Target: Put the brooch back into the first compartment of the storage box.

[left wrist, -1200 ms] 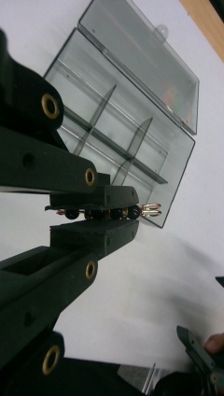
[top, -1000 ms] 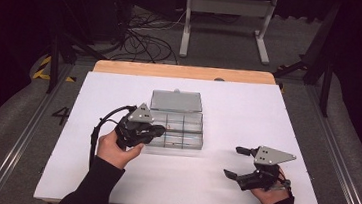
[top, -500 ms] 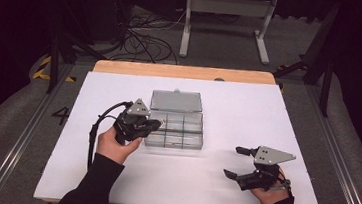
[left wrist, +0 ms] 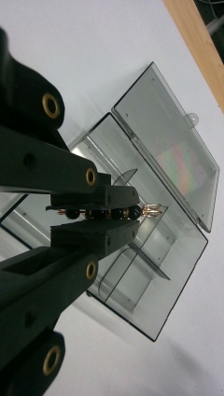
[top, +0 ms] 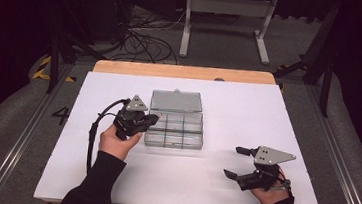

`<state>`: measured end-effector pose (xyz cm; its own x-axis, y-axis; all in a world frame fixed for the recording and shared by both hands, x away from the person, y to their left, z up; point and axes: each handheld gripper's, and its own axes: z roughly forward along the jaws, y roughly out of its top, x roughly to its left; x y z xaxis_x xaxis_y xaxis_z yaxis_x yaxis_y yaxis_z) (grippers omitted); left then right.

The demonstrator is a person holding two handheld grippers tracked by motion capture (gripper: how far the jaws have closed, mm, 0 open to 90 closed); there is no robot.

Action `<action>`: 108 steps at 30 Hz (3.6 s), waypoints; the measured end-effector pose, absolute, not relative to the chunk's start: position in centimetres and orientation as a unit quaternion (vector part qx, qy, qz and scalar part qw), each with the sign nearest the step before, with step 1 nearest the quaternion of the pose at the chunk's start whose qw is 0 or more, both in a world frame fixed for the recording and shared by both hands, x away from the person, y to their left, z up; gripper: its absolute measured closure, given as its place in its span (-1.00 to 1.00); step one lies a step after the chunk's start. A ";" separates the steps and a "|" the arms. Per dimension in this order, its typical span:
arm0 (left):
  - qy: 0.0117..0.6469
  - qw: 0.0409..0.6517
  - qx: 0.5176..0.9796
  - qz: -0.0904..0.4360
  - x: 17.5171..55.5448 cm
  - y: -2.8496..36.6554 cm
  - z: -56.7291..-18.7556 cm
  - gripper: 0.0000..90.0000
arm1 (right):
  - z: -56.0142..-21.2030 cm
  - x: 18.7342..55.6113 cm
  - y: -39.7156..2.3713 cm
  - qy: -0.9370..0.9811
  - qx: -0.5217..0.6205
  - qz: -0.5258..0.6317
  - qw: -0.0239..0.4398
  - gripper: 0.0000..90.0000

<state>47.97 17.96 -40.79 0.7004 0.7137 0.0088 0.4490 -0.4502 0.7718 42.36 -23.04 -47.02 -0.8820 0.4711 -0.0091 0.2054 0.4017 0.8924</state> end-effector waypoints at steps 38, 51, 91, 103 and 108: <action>0.370 0.392 0.823 0.180 50.7 18.0 -44.4 0.84 | -47.1 42.4 -23.1 0.827 0.206 0.507 0.130 -0.74; 0.364 0.387 0.827 0.185 51.0 17.7 -45.0 0.84 | -47.1 42.4 -23.1 0.827 0.206 0.508 0.129 -0.73; 0.326 0.452 0.809 0.185 46.6 17.9 -40.3 0.34 | -47.1 42.4 -23.1 0.827 0.205 0.508 0.128 -0.74; 0.312 0.447 0.816 0.191 45.2 17.6 -39.2 0.29 | -47.0 42.3 -23.1 0.827 0.204 0.509 0.128 -0.73; 0.307 0.446 0.819 0.191 44.7 17.8 -39.0 0.26 | -47.0 42.3 -23.1 0.826 0.205 0.508 0.128 -0.74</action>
<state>44.75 17.83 -38.97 0.7381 0.6736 0.0382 0.3332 -0.4132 0.8475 42.33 -23.12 -47.02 -0.8832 0.4689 -0.0041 0.2078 0.3992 0.8930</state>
